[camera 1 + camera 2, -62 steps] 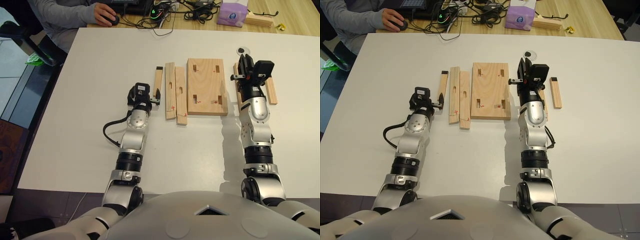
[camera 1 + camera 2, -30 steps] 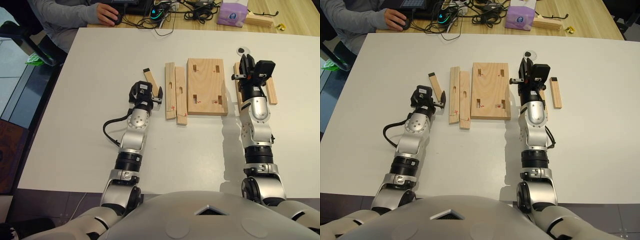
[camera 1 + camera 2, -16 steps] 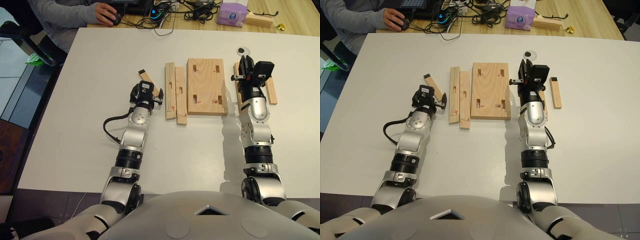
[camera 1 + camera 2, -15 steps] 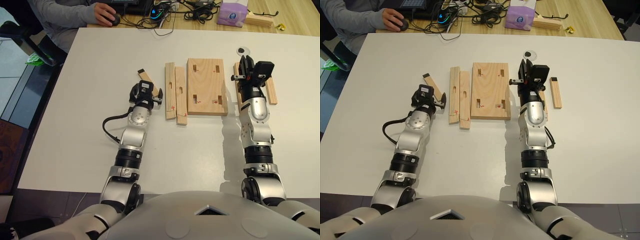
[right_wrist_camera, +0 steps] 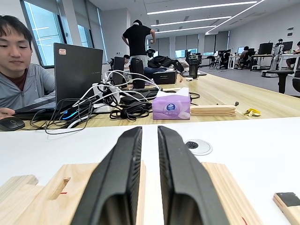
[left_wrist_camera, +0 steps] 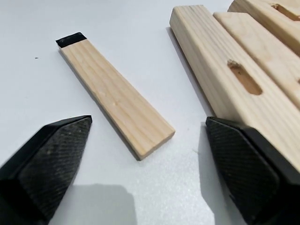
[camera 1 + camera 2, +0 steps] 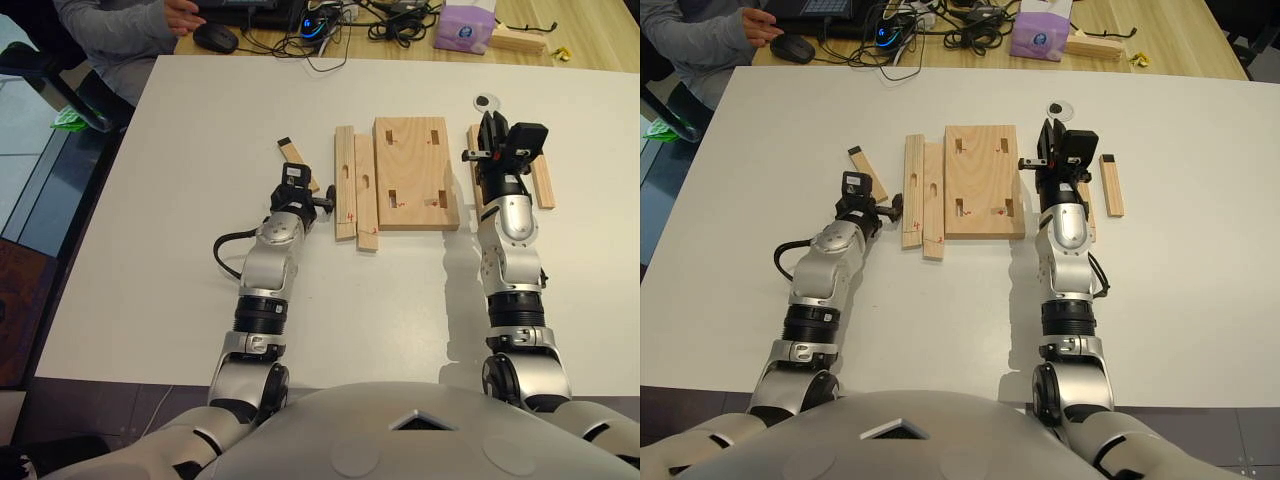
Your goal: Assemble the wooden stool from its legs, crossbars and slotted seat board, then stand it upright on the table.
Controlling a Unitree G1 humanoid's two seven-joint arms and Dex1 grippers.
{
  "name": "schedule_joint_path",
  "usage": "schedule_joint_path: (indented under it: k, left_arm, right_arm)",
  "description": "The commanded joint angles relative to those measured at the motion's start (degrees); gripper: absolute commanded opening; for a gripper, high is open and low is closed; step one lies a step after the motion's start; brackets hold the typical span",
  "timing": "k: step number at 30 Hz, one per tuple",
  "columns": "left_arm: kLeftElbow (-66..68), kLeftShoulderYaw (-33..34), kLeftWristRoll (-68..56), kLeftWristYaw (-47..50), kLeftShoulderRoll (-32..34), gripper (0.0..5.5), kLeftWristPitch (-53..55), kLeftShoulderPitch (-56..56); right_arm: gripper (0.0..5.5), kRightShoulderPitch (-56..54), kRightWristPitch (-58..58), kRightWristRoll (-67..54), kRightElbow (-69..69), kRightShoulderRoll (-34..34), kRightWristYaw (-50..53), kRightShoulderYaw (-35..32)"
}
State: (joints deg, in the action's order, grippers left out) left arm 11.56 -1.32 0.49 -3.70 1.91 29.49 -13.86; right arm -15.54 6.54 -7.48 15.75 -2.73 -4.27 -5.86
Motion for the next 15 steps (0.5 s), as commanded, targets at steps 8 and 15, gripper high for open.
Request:
schedule_joint_path:
  k: [8, 15]
  left_arm:
    - [9.3, 2.8, 1.3, 3.9, 3.3, 4.52, -4.4, 4.8]
    - [12.1, 5.3, -0.7, 4.0, 3.1, 4.34, -5.0, 4.1]
  right_arm:
    - [0.61, -0.3, 0.2, 0.3, 0.5, 0.0, 0.2, -0.2]
    - [0.61, -0.4, 0.2, 0.3, 0.7, -0.2, 0.1, -0.3]
